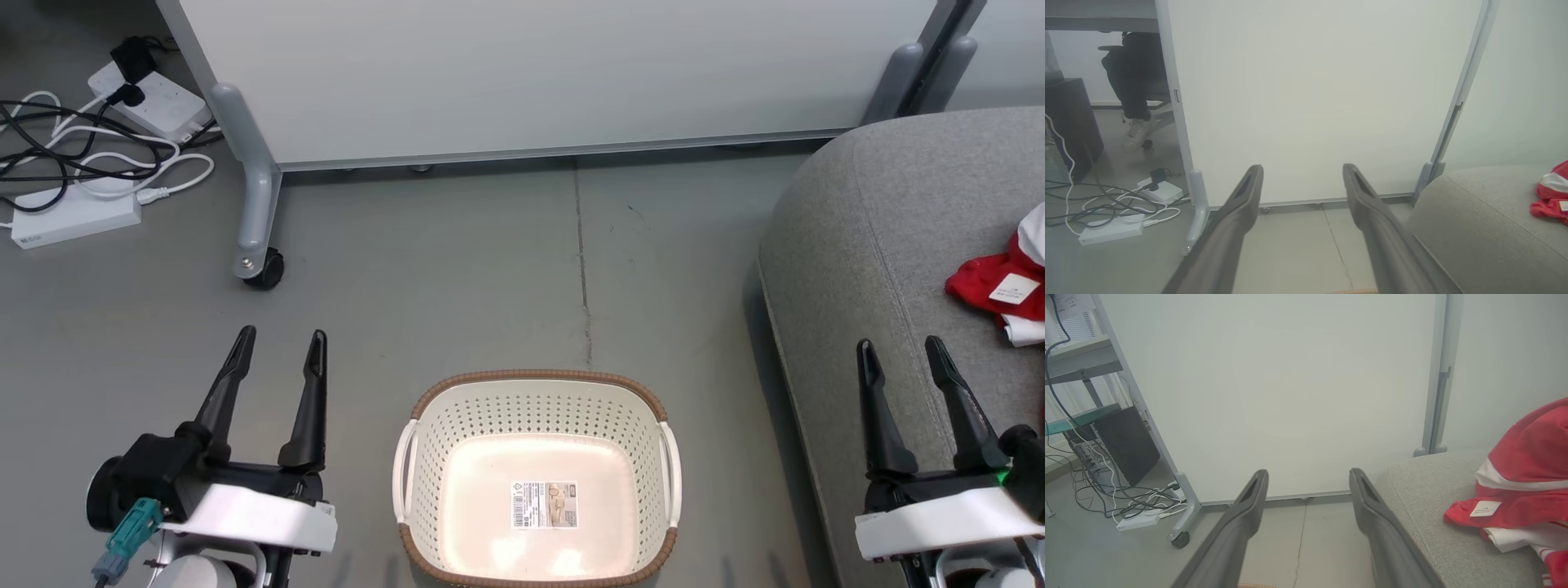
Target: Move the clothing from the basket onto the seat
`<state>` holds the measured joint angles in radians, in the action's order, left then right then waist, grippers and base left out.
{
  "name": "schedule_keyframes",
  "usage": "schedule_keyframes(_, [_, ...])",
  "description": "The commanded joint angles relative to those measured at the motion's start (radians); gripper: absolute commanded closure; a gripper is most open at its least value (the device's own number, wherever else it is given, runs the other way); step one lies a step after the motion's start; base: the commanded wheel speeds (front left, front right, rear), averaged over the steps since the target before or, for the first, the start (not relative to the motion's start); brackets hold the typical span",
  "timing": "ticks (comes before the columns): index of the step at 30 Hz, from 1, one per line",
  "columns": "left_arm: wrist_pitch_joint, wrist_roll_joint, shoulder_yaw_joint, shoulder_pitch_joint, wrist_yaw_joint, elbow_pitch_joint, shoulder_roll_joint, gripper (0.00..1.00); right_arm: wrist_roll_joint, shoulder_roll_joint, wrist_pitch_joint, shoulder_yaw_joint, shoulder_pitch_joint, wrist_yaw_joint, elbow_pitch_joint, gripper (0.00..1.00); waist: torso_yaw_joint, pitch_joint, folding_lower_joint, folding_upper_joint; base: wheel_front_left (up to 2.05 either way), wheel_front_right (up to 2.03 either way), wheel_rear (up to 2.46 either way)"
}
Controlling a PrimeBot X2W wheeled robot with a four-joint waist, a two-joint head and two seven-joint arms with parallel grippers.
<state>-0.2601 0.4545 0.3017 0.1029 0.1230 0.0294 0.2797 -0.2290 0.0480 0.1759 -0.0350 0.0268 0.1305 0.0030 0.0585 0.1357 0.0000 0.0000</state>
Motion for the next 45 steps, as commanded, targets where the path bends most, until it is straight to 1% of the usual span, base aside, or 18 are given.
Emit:
schedule_keyframes(1, [-0.004,-0.015,-0.022,-0.018,-0.008,0.000,-0.004,0.00,0.013,0.005,-0.006,-0.007,-0.019,0.001,-0.013,0.00,0.003,-0.006,0.0000,0.0000,0.00,0.00,0.00])
schedule_keyframes(7, [-0.004,-0.047,-0.075,-0.060,-0.029,0.012,-0.024,0.00,0.031,0.005,-0.029,-0.005,-0.055,0.001,-0.040,0.00,0.004,-0.030,0.0000,0.0000,0.00,0.00,0.00])
schedule_keyframes(15, [-0.004,-0.083,-0.097,-0.085,-0.076,0.067,-0.039,0.00,0.039,0.005,-0.051,0.001,-0.091,0.001,-0.063,0.00,-0.007,-0.066,0.0000,0.0000,0.00,0.00,0.00])
schedule_keyframes(21, [-0.004,-0.106,-0.105,-0.090,-0.087,0.102,-0.047,0.00,0.042,0.005,-0.062,0.000,-0.101,0.001,-0.071,0.00,-0.011,-0.081,0.0000,0.0000,0.00,0.00,0.00])
schedule_keyframes(30, [-0.004,-0.122,-0.108,-0.082,-0.096,0.150,-0.057,0.00,0.035,0.005,-0.073,0.004,-0.105,0.001,-0.070,0.00,-0.006,-0.095,0.0000,0.0000,0.00,0.00,0.00])
schedule_keyframes(45, [0.003,-0.126,-0.094,-0.077,-0.080,0.189,-0.060,0.00,0.022,0.005,-0.073,0.011,-0.112,0.001,-0.037,0.00,-0.001,-0.122,0.0000,0.0000,0.00,0.00,0.00])
